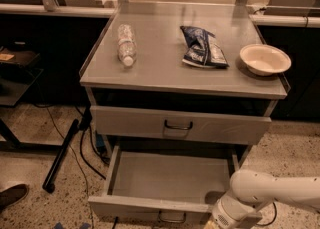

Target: Close middle drawer

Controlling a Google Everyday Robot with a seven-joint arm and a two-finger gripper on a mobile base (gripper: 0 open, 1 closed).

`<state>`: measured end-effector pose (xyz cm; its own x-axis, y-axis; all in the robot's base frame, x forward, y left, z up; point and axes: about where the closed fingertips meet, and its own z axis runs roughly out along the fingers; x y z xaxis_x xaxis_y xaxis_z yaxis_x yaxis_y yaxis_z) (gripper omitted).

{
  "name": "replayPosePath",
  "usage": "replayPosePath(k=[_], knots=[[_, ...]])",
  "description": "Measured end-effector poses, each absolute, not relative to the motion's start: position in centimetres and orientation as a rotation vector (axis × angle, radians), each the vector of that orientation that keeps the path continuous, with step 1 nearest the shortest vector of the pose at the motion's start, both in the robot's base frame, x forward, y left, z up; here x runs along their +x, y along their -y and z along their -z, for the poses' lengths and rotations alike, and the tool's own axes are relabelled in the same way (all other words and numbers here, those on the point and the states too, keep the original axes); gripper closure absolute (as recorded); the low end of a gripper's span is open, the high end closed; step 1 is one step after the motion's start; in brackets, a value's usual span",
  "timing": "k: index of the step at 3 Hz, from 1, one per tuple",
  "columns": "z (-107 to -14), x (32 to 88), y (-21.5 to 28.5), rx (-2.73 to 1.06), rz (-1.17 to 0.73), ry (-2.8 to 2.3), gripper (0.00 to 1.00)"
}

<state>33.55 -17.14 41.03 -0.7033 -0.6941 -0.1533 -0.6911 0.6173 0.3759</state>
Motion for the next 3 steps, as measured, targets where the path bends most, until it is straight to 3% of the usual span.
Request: replayPosePath(k=[3], knots=[[-41.2,40.2,18.8,1.243,0.512,2.930,1.00]])
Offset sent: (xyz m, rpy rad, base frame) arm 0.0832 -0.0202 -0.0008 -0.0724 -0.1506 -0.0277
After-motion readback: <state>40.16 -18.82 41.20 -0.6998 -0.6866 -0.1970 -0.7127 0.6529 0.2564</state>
